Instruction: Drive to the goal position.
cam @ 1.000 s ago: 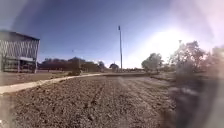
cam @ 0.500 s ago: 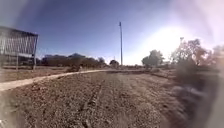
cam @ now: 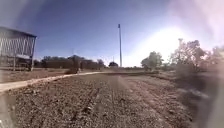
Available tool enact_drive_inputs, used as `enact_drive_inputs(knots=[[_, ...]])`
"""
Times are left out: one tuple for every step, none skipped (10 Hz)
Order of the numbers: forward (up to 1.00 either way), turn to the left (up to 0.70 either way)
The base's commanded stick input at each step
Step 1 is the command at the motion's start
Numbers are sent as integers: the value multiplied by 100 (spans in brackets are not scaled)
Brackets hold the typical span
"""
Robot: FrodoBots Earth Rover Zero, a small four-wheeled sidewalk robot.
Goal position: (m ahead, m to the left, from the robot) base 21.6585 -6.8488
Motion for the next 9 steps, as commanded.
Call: enact_drive_inputs(knots=[[50,0],[50,0],[50,0],[50,0],[50,0],[50,1],[50,3],[50,5],[50,8]])
